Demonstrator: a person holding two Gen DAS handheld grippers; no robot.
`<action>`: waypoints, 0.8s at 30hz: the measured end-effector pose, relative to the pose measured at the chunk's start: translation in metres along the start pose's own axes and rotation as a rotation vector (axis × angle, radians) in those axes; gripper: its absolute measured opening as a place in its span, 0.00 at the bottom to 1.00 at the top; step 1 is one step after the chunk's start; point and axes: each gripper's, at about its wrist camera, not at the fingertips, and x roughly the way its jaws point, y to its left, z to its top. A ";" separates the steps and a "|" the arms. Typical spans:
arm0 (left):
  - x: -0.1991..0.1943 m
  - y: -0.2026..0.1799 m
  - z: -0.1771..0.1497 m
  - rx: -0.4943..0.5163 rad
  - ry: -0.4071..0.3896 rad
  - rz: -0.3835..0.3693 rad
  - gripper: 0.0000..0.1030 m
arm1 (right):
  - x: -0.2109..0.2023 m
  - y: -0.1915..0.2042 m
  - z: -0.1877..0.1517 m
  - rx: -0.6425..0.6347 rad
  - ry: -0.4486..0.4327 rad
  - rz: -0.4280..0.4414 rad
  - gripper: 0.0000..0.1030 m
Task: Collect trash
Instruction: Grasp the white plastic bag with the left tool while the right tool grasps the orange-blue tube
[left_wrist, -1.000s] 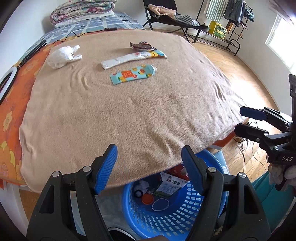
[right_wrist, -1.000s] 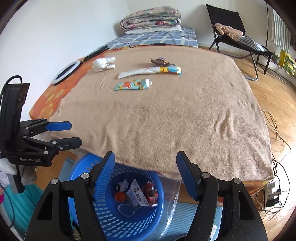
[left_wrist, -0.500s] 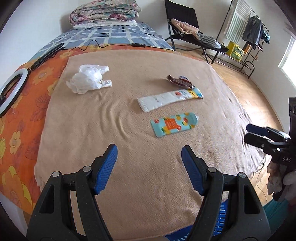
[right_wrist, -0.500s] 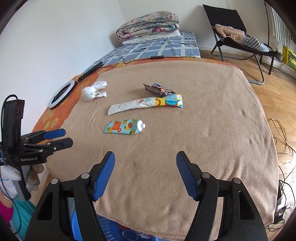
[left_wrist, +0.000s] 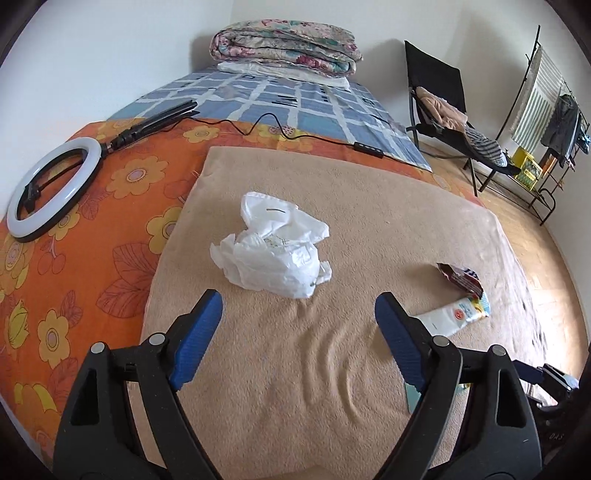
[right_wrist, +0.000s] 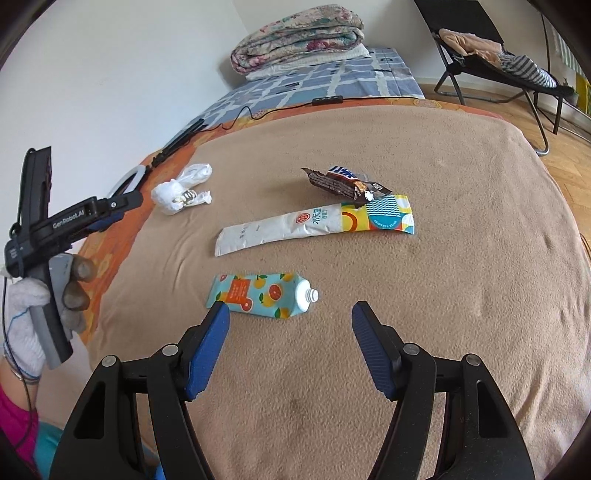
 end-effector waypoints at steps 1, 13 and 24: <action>0.005 0.001 0.003 -0.003 0.003 0.008 0.85 | 0.004 0.001 0.001 0.000 0.004 0.003 0.66; 0.050 0.010 0.014 -0.055 0.032 0.071 0.85 | 0.037 0.011 0.003 -0.039 0.035 -0.004 0.62; 0.056 0.015 0.016 -0.058 0.024 0.043 0.60 | 0.053 0.006 0.006 -0.012 0.068 -0.023 0.32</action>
